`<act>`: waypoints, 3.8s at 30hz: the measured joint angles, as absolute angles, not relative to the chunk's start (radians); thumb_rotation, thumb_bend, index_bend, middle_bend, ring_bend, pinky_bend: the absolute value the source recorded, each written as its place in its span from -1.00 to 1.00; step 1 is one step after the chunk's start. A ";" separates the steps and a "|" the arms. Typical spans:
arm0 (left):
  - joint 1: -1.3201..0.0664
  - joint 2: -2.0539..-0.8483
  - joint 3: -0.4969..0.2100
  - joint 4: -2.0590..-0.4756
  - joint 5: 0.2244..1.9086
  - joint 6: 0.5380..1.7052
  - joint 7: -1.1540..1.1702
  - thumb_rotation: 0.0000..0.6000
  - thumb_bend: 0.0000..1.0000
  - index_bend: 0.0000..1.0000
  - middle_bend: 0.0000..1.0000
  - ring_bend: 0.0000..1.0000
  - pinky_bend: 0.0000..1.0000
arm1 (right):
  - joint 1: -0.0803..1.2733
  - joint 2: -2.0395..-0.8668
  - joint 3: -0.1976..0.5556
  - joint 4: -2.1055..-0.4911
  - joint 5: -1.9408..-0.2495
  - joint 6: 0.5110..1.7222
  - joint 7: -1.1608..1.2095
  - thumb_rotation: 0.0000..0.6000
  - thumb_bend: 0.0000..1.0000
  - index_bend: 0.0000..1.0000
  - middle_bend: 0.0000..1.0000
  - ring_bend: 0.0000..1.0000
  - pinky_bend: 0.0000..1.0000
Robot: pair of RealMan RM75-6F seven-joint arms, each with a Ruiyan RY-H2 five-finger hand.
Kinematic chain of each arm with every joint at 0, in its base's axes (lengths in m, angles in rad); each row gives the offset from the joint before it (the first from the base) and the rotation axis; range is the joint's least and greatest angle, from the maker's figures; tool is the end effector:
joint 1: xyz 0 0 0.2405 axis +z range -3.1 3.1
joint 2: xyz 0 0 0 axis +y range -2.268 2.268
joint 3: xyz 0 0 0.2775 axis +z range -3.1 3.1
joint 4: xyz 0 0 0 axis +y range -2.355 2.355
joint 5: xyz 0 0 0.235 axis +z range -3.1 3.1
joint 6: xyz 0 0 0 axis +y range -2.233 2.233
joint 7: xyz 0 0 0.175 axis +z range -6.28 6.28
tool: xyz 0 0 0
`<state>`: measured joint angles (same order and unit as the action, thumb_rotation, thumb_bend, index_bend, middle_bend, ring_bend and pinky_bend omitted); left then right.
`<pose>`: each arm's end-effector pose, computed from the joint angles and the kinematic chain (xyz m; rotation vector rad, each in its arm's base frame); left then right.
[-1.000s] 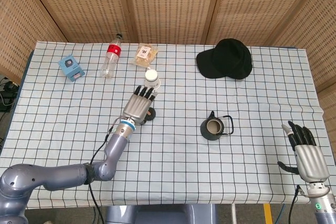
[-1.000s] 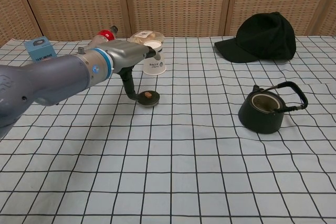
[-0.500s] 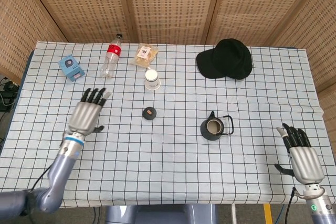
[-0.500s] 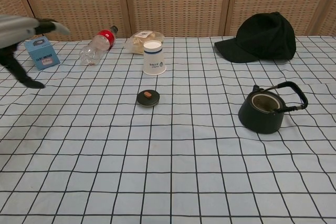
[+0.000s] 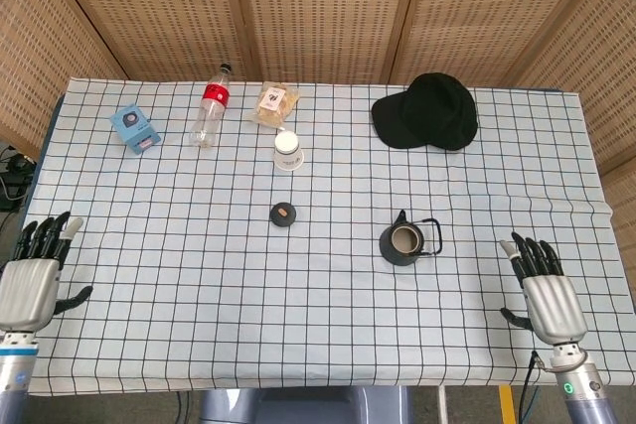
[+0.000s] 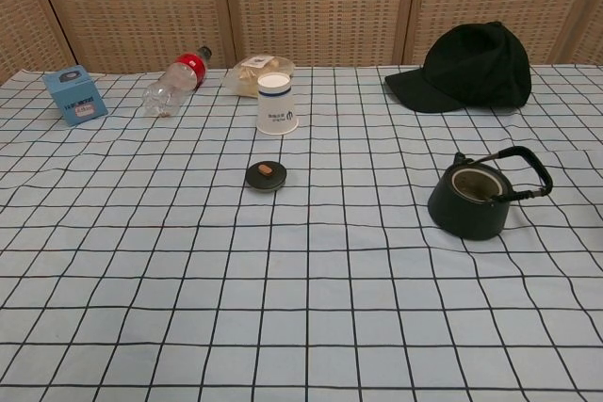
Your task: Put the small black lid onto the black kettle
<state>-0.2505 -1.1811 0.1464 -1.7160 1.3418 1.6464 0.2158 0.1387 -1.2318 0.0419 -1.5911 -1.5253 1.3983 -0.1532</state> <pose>-0.3126 0.2196 0.1196 -1.3999 -0.8502 -0.8366 -0.3210 -0.2298 0.0906 1.5229 -0.8756 0.8586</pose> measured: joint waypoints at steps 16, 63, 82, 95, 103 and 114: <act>-0.191 -1.087 0.097 -1.651 1.404 1.564 -0.080 1.00 -0.70 -1.00 -1.00 -1.00 -1.00 | 0.418 -1.547 0.196 -1.801 -1.311 1.165 -0.674 1.00 -0.50 -0.41 -0.97 -1.00 -1.00; -0.193 -1.045 0.005 -1.603 1.418 1.317 -0.278 1.00 -0.70 -1.00 -1.00 -1.00 -1.00 | 1.055 -2.140 0.499 -0.980 -0.805 0.930 -0.684 1.00 -0.25 -0.40 -0.92 -1.00 -1.00; -0.197 -1.040 -0.003 -1.594 1.417 1.271 -0.307 1.00 -0.70 -1.00 -1.00 -1.00 -1.00 | 1.160 -2.226 0.511 -0.760 -0.785 0.827 -0.611 1.00 -0.25 -0.42 -0.93 -1.00 -1.00; -0.197 -1.029 -0.003 -1.592 1.424 1.250 -0.338 1.00 -0.70 -1.00 -1.00 -1.00 -1.00 | 1.195 -2.263 0.513 -0.668 -0.789 0.790 -0.584 1.00 -0.05 -0.32 -0.92 -1.00 -1.00; -0.200 -1.025 -0.002 -1.594 1.427 1.235 -0.343 1.00 -0.70 -1.00 -1.00 -1.00 -1.00 | 1.206 -2.269 0.517 -0.677 -0.788 0.812 -0.597 1.00 0.00 -0.29 -0.92 -1.00 -1.00; -0.199 -1.023 0.000 -1.598 1.438 1.235 -0.344 1.00 -0.70 -1.00 -1.00 -1.00 -1.00 | 1.185 -2.256 0.511 -0.723 -0.780 0.844 -0.634 1.00 0.02 -0.23 -0.90 -1.00 -1.00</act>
